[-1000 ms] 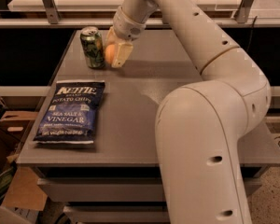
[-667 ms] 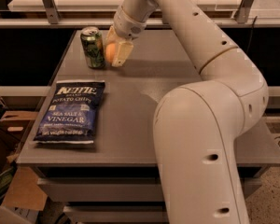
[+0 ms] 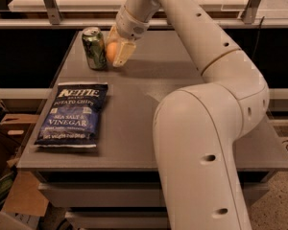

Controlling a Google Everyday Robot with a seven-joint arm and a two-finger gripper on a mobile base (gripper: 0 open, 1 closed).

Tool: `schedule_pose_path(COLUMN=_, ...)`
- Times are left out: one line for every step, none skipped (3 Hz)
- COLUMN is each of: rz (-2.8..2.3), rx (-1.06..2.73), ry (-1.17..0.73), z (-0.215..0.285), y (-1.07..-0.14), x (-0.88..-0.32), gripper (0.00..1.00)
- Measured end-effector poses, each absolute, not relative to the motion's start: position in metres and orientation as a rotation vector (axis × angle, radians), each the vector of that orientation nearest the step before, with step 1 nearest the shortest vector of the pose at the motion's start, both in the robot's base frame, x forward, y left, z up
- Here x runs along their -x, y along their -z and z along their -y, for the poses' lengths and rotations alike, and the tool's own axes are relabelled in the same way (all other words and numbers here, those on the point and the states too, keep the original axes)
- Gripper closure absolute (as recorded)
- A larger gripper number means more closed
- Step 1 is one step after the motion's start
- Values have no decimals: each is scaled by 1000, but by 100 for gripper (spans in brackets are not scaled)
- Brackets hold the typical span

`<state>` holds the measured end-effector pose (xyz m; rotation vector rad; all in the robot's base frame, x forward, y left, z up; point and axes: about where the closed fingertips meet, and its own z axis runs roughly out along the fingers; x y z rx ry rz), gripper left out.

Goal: Move orange near green can

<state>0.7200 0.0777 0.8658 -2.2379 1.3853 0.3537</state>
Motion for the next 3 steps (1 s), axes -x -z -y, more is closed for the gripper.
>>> schedule_pose_path(rz=-1380, rx=2239, ry=-358, z=-78, y=-866, x=-721, gripper=0)
schedule_pose_path(rz=-1377, rx=2238, ry=-361, z=-78, y=-866, x=-723, gripper=0)
schedule_pose_path(rz=-1357, rx=2242, ry=-370, z=-78, y=-868, x=-722, gripper=0)
